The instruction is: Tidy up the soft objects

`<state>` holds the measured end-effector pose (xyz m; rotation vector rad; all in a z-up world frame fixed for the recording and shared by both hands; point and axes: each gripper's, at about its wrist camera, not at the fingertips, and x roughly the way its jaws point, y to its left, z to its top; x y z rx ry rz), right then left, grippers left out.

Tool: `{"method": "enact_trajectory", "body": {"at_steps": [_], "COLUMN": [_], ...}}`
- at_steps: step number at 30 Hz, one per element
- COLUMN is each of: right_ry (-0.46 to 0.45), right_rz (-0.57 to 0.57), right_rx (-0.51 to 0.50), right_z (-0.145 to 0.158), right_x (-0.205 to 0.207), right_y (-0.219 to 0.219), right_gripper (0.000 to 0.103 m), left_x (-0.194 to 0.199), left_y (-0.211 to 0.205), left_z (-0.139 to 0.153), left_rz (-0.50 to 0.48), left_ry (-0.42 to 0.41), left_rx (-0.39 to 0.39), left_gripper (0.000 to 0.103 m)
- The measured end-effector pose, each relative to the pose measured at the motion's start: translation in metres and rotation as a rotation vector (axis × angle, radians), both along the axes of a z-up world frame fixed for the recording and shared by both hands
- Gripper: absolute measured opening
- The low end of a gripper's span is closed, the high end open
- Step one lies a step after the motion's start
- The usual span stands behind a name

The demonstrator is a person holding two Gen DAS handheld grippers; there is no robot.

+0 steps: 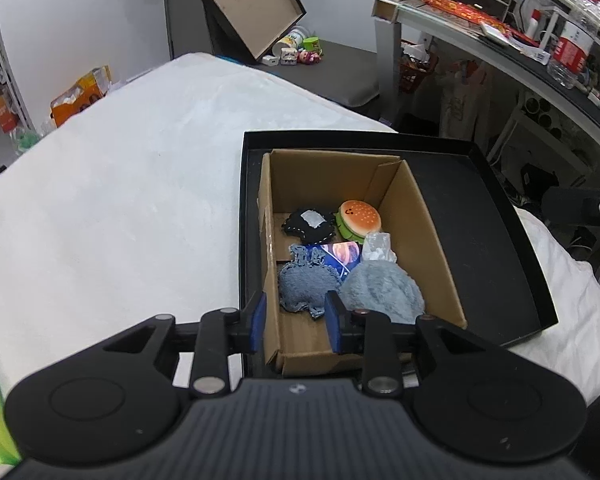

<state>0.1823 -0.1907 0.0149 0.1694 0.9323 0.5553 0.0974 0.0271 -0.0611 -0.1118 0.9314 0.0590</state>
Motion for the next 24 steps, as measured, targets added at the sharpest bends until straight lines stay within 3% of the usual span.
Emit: {"method": "enact_trajectory", "body": {"at_steps": [5,9,13,16,24], "right_ry": [-0.016,-0.02,-0.023,-0.03,-0.047], "right_rz": [-0.044,-0.078,-0.117,-0.126,-0.123], "right_rx": [0.019,0.011,-0.005,-0.018,-0.012], "right_z": [0.007,0.01,0.017,0.028,0.051], "right_x": [-0.008,-0.016,-0.025,-0.033,-0.06], "right_y": [-0.015,-0.029,-0.043,-0.052,-0.074], "right_gripper": [0.096,0.102,0.103,0.103,0.103], "left_x": [-0.009,-0.017,-0.028,-0.038,-0.062], "left_y": [-0.005,-0.009,-0.018,-0.026,-0.036], "left_z": [0.021,0.038,0.06,0.077,0.102], "left_rz": [-0.001,-0.008,-0.013,-0.017,-0.021], "left_ry": [-0.023,-0.035,-0.067,-0.093,-0.128], "left_rx": [0.025,0.013,0.032,0.039,0.021], "left_gripper": [0.041,0.056,0.075,0.083,0.088]}}
